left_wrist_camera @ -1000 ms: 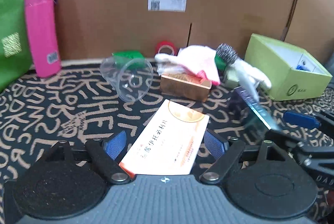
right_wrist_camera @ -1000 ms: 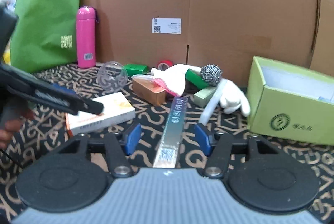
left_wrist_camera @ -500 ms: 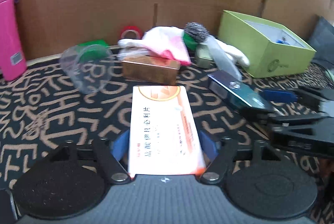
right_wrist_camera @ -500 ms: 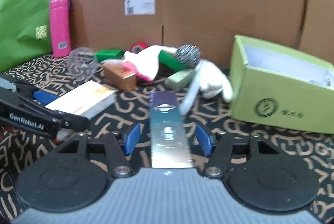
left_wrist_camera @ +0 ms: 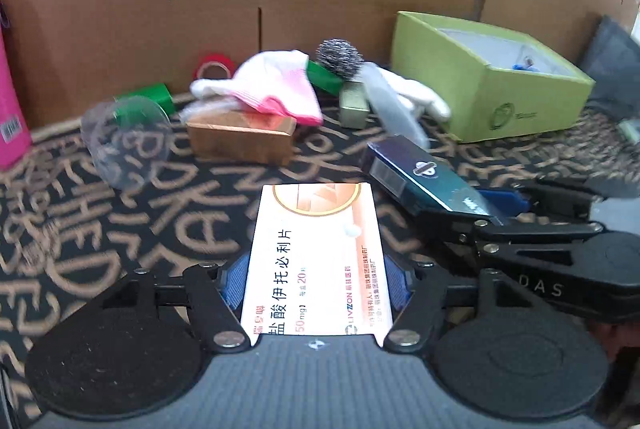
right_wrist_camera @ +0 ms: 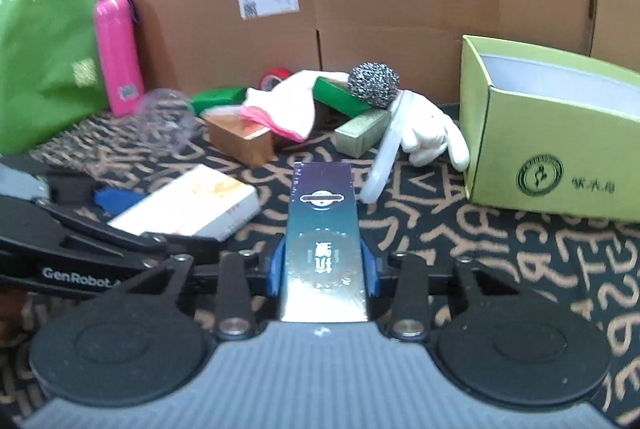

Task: Organize objects
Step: 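Carry both boxes into the green box and open both tools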

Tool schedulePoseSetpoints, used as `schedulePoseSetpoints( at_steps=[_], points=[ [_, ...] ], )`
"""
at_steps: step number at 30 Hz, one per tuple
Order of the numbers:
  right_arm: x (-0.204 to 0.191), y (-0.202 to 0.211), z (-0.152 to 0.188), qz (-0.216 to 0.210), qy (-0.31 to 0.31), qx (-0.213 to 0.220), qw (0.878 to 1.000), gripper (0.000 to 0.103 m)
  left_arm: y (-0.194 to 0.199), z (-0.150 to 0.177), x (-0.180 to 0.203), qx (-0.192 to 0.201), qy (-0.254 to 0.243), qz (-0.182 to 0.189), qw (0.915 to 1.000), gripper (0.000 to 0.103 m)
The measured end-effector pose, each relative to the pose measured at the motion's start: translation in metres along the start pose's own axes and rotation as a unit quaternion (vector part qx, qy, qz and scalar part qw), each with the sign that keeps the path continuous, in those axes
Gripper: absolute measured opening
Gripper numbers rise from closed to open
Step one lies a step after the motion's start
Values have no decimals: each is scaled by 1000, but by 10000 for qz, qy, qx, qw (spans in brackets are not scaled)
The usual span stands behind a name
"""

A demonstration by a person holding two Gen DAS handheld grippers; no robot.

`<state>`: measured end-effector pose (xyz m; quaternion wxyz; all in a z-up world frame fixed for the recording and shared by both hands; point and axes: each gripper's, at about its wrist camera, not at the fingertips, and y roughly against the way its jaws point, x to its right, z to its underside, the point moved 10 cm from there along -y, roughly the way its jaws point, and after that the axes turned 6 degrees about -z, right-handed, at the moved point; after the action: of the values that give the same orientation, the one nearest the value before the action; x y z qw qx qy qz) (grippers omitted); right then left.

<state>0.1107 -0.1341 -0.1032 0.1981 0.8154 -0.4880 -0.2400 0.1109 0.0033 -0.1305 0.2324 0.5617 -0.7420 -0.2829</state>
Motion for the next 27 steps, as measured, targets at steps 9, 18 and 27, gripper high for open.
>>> schedulePoseSetpoints(
  at_steps=[9, 18, 27],
  points=[
    [39, 78, -59, 618, 152, 1042, 9925, 38, 42, -80, 57, 748, 157, 1032, 9917, 68],
    [134, 90, -131, 1672, 150, 1498, 9744, 38, 10, -182, 126, 1119, 506, 1365, 9830, 68],
    [202, 20, -133, 1756, -223, 1057, 9785, 38, -81, -201, 158, 660, 536, 914, 9922, 68]
  ],
)
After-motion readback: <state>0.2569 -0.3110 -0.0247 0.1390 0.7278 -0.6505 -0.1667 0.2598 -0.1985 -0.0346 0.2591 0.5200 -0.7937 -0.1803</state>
